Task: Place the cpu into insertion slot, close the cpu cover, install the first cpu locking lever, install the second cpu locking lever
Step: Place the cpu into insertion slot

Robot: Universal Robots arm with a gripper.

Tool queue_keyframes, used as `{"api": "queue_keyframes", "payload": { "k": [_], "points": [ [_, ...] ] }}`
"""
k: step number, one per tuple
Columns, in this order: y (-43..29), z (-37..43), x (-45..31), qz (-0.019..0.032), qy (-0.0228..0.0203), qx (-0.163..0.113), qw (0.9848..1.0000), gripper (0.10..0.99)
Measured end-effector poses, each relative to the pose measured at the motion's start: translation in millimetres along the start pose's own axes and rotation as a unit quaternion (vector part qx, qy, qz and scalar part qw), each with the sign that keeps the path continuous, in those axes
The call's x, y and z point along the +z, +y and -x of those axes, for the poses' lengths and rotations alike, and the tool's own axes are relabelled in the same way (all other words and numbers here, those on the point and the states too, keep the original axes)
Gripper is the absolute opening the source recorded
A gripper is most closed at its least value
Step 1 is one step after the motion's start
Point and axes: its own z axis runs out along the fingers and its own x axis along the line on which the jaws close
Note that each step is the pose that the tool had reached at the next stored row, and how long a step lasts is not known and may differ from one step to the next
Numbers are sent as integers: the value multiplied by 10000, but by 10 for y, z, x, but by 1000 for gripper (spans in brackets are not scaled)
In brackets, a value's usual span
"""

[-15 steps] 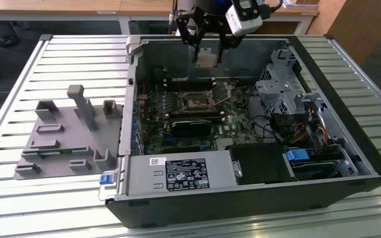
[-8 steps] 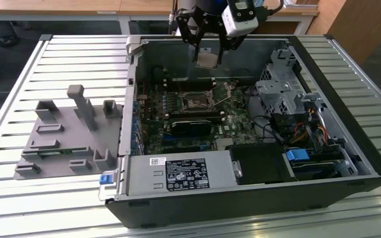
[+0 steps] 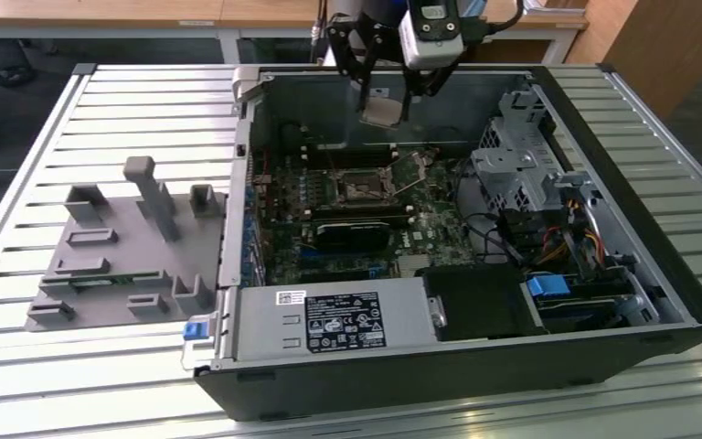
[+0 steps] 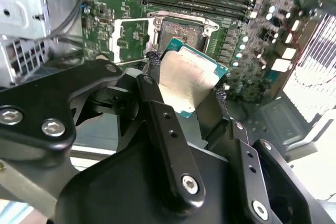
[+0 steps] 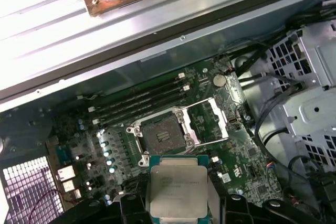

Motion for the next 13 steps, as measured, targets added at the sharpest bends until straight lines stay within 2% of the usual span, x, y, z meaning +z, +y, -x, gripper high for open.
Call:
{"api": "queue_keyframes", "payload": {
  "k": [6,13],
  "points": [
    [-1,0,4,10,-43,482,9988,525],
    [0,0,6,12,-86,941,9955,525]
  ]
}}
